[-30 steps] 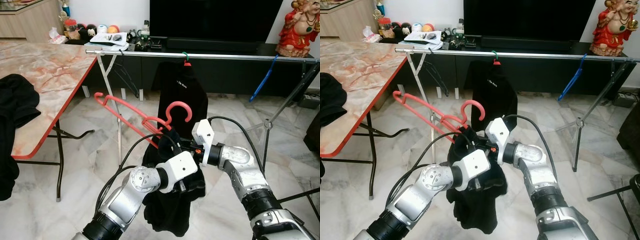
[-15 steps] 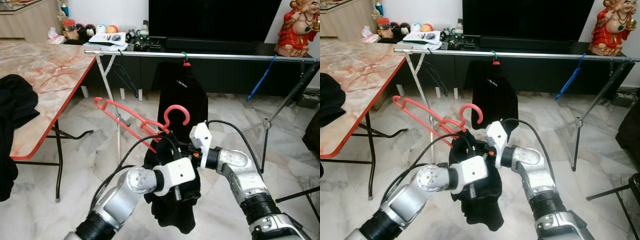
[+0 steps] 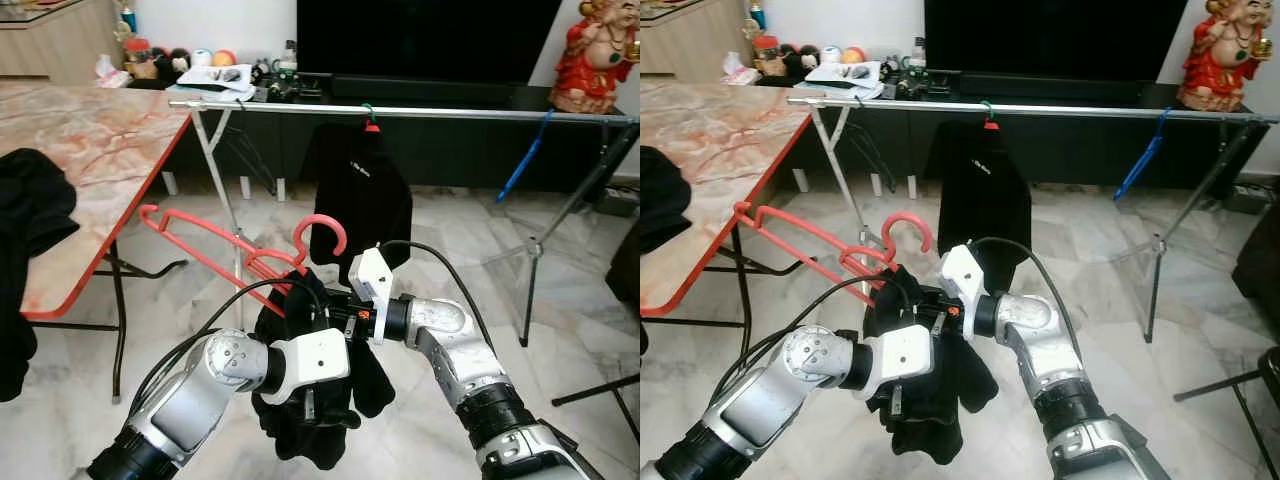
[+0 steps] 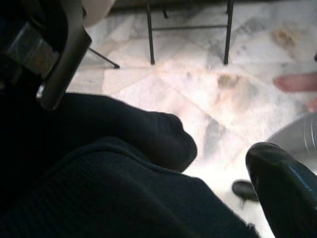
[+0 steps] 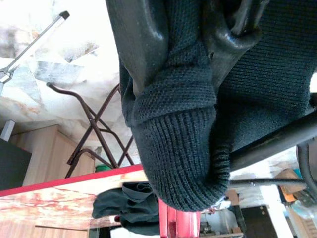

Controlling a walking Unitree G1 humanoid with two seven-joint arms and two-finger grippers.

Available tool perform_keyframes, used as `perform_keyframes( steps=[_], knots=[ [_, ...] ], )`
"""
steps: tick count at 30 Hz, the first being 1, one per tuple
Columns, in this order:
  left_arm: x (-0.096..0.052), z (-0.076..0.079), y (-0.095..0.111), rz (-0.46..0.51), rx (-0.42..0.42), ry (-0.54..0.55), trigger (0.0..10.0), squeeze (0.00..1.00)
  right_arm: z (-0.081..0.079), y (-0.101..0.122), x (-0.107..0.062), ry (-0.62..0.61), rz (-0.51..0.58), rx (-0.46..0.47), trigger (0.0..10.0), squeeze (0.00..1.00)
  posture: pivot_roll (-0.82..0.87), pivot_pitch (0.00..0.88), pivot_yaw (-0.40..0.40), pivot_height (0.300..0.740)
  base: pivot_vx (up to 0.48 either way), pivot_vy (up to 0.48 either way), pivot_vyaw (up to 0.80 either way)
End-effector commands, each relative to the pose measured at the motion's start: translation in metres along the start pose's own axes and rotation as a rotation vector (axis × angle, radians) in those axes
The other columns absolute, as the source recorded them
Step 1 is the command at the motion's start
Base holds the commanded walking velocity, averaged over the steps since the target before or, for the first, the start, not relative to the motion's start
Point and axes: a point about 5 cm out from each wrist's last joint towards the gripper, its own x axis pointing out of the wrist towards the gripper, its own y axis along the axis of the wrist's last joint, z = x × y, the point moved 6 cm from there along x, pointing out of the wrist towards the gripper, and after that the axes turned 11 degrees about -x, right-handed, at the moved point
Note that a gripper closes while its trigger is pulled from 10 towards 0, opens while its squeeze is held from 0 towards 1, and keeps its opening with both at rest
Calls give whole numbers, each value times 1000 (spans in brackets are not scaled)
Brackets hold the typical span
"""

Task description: Hang hanger

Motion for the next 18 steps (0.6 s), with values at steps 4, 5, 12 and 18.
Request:
perform_keyframes(
  steps=[4, 5, 12, 18],
  knots=[
    [8, -1, -42, -143, -54, 46, 10000, 1000, 27, 49, -5, -70, 112, -126, 10000, 0, -7, 73, -40, 740, 0, 0, 0],
    [8, -6, -37, -111, -61, 75, 10000, 1000, 27, 48, -5, -68, 106, -129, 10000, 0, -9, 74, -40, 740, 0, 0, 0],
    [6, -47, -12, 133, -221, 295, 10000, 0, 42, 24, -21, -155, -32, -189, 10000, 0, -7, 73, -37, 740, 0, 0, 0],
    [4, -54, 2, 261, -298, 324, 10000, 0, 49, -13, -44, -175, -255, -278, 10000, 0, -13, 72, -37, 740, 0, 0, 0]
  ],
)
